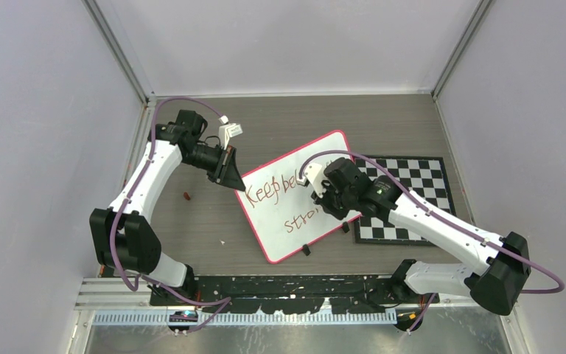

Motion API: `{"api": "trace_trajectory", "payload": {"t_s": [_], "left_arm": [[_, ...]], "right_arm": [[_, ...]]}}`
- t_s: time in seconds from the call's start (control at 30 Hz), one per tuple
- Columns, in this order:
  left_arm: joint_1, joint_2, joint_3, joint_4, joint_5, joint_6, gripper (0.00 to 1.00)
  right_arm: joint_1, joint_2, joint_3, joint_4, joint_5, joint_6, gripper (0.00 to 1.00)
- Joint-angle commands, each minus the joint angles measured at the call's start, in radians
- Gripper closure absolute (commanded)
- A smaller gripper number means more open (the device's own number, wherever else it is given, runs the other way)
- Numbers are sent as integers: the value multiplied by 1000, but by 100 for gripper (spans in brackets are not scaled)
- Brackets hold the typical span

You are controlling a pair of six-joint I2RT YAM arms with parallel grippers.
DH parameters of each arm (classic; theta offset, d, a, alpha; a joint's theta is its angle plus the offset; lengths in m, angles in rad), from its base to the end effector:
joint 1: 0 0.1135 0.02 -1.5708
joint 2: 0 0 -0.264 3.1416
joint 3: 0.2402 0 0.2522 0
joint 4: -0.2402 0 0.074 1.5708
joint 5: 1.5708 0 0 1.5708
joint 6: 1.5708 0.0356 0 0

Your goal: Write a sentence on the whiteboard

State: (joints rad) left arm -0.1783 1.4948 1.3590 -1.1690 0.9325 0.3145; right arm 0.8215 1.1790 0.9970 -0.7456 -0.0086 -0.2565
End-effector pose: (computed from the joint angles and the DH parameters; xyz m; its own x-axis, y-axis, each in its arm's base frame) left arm 0.2664 -0.0771 0.3112 -0.8060 0.3325 -0.4897 0.5918 0.4691 -0.6555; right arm 0.1610 0.1735 0.2845 -0.3406 -0.7385 -0.5819 -0.8498 0.5065 -0.1455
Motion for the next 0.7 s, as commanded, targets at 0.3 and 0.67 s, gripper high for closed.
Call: {"api": "trace_trajectory", "payload": {"t_s": [0.3, 0.67], "left_arm": [[-12, 12, -5, 3, -64, 6, 100], [-12, 22, -5, 6, -60, 6, 100]], "right_arm": [[-30, -1, 40, 31, 70, 7, 100], [-39, -24, -10, 5, 45, -4, 100]]}}
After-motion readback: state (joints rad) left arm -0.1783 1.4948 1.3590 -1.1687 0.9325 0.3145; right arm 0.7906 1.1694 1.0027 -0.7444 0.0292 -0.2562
